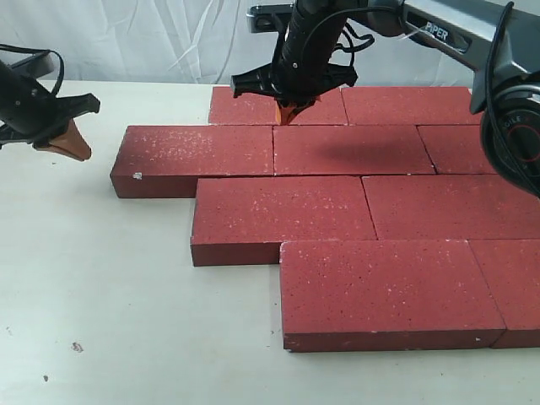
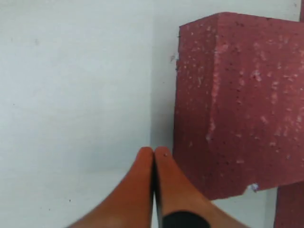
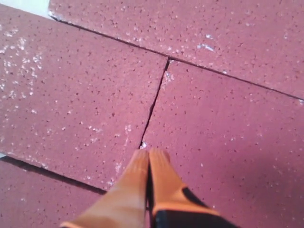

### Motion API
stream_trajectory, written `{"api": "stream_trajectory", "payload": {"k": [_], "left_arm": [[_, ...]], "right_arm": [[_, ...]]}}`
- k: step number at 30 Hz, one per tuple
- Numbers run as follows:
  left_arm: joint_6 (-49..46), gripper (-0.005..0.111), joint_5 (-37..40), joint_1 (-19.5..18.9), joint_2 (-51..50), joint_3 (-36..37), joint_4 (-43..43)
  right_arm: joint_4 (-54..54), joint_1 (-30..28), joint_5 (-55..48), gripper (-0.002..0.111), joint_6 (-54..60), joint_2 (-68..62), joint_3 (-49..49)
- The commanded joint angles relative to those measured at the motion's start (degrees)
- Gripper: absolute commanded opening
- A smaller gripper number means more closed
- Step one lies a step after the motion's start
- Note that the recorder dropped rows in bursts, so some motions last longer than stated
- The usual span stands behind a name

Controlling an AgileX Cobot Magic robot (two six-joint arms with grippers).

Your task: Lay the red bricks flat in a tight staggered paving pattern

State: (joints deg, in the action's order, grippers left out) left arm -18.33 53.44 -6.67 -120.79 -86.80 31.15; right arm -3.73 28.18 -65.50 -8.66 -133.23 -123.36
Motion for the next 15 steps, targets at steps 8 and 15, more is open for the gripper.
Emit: {"api": "stream_trajectory", "payload": {"k": [8,15], "left_arm": [[0.24,0.000,1.18,-0.08,9.99,5.57,-1.32],[-0.69,0.000,-3.18,-0.08,17.87,14.94,-1.20]], "right_arm": [[-4.48,-0.14,-4.46,-0.001,2.68,0.64,-0.27],[-13.60,-0.04,-4.46,-0.001,5.83,0.64,-0.27]]}}
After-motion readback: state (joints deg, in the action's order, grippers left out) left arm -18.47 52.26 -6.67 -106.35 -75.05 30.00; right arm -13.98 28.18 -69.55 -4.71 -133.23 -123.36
